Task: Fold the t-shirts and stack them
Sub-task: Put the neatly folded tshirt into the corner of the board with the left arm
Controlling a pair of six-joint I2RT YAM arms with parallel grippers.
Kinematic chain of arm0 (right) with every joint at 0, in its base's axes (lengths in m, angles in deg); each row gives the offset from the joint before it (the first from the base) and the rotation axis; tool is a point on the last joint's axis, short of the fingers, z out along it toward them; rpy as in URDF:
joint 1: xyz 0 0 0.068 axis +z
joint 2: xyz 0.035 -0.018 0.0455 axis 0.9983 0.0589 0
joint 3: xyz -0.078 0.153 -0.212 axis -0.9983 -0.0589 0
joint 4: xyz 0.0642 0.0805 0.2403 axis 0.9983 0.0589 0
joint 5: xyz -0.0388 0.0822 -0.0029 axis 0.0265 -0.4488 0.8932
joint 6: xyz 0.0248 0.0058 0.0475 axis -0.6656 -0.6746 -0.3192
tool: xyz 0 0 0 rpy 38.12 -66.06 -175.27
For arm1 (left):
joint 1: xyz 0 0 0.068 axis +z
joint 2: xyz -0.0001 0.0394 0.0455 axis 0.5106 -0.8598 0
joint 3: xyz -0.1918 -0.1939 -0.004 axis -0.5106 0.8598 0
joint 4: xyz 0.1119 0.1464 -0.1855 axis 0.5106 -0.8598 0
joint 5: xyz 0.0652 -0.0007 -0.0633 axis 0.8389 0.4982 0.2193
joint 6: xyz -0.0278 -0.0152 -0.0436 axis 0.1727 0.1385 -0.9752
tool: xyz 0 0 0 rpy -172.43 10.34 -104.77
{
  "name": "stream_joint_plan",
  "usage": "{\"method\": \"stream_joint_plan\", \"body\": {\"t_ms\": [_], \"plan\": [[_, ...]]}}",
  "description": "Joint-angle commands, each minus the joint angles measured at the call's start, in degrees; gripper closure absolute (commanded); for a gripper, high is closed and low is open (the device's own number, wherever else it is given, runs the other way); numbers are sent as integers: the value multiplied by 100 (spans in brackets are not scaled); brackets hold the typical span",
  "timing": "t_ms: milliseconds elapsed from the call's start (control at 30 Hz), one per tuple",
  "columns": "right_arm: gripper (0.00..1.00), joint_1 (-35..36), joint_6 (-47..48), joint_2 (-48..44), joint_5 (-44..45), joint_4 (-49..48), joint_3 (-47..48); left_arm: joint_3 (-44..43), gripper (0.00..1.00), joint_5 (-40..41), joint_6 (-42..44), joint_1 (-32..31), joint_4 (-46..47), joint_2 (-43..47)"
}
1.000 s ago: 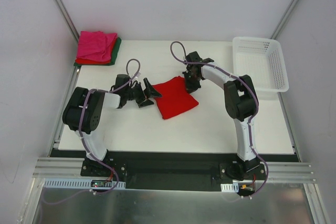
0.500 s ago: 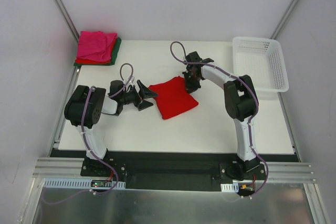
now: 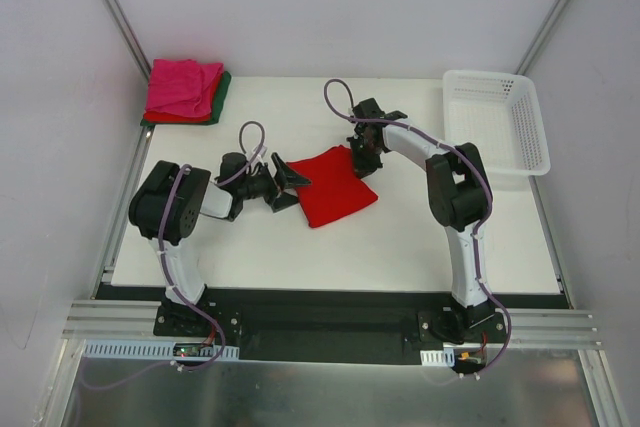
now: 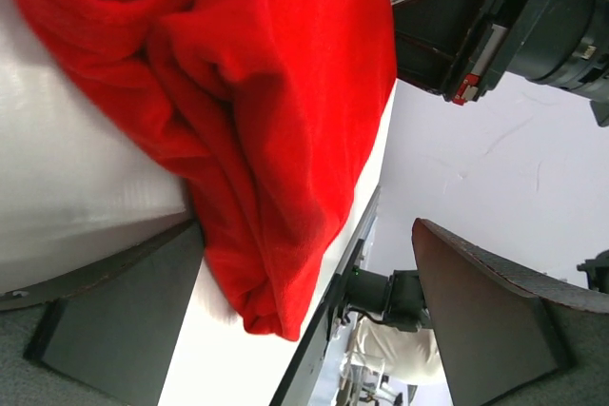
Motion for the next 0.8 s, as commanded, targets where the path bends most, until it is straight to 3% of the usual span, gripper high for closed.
{"method": "stream_joint_plan", "body": {"t_ms": [0,600,767], "plan": [[99,51,-37,-264,-135,157,55,7,4,1023,611,-341,-1576,-404],[99,60,-45,-457,-232,78,-261,-626,4,1418,83,-1063,-1260,-1001],[99,68,-54,-458,-249,60,-279,-758,8,1506,-40,-1221,-1269,-1045]]}}
